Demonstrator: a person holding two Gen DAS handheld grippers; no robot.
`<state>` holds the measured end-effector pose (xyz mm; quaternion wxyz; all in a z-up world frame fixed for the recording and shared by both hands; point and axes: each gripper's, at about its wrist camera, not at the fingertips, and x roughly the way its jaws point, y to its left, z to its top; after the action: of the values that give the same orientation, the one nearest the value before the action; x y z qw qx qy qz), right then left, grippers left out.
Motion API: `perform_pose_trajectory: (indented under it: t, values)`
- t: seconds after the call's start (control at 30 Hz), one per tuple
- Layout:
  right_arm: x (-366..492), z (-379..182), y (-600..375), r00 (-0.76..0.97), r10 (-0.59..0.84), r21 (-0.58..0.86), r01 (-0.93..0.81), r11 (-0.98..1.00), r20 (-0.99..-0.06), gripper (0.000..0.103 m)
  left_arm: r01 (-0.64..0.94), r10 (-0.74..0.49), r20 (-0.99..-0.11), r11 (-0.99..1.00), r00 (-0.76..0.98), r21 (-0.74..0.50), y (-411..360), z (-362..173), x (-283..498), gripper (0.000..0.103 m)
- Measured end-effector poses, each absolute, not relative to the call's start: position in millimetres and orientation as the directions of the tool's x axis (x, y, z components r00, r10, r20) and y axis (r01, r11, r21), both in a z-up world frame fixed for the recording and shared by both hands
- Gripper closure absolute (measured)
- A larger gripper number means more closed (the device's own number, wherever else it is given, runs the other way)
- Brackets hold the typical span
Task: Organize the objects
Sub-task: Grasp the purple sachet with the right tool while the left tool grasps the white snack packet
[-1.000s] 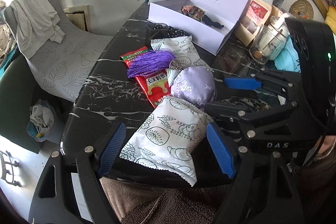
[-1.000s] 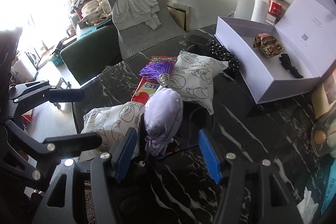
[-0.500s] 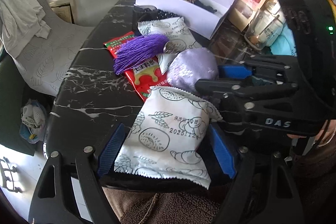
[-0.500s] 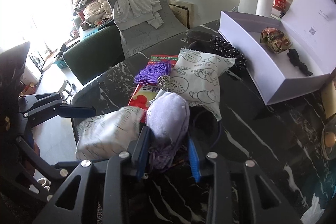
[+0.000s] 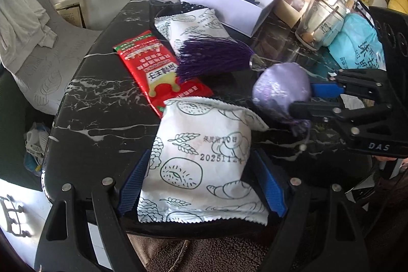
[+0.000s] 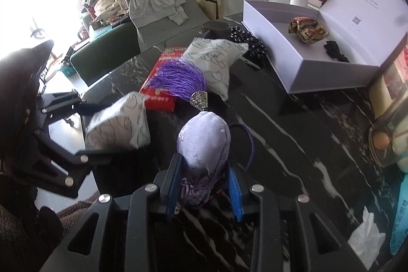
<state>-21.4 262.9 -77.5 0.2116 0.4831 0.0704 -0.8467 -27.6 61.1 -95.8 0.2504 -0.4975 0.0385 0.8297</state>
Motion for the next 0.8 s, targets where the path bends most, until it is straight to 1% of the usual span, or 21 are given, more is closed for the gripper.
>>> perform_pose_trajectory:
  t: [0.23,0.3,0.33,0.37,0.5,0.63,0.73,0.8]
  values:
    - [-0.3,-77.1,278.2,-0.449,-0.272,0.076,0.408,-0.910,-0.851,0.068,-0.461,0.380,-0.843,-0.868,-0.380,-0.184,67.8,-95.3,-21.5,0.024]
    - [4.2,-77.5,278.6,-0.452,-0.264,0.065,0.410,-0.910,-0.852,0.051,-0.461,0.369,-0.846,-0.871,-0.385,-0.170,69.3,-95.6,-20.7,0.024]
    - [6.1,-78.1,278.6,-0.455,-0.257,0.058,0.407,-0.912,-0.852,0.038,-0.462,0.361,-0.848,-0.872,-0.388,-0.160,70.7,-95.7,-20.4,0.024]
    - [8.2,-78.5,278.4,-0.464,-0.244,0.045,0.400,-0.915,-0.852,0.035,-0.463,0.353,-0.850,-0.874,-0.391,-0.149,72.1,-96.0,-19.9,0.024]
    - [16.3,-76.6,282.9,-0.511,-0.210,0.005,0.372,-0.928,-0.833,0.034,-0.466,0.325,-0.853,-0.878,-0.407,-0.112,75.9,-96.7,-18.0,0.024]
    - [13.2,-80.1,294.4,-0.538,-0.208,0.046,0.298,-0.953,-0.817,0.033,-0.459,0.310,-0.851,-0.884,-0.423,-0.093,78.2,-97.3,-19.3,0.024]
    - [9.1,-86.0,296.2,-0.543,-0.173,0.032,0.259,-0.965,-0.822,0.033,-0.452,0.287,-0.851,-0.889,-0.440,-0.066,80.3,-98.4,-19.8,0.024]
    - [7.0,-91.0,295.3,-0.537,-0.177,0.042,0.255,-0.966,-0.825,0.033,-0.453,0.272,-0.852,-0.890,-0.448,-0.046,82.6,-99.2,-20.0,0.024]
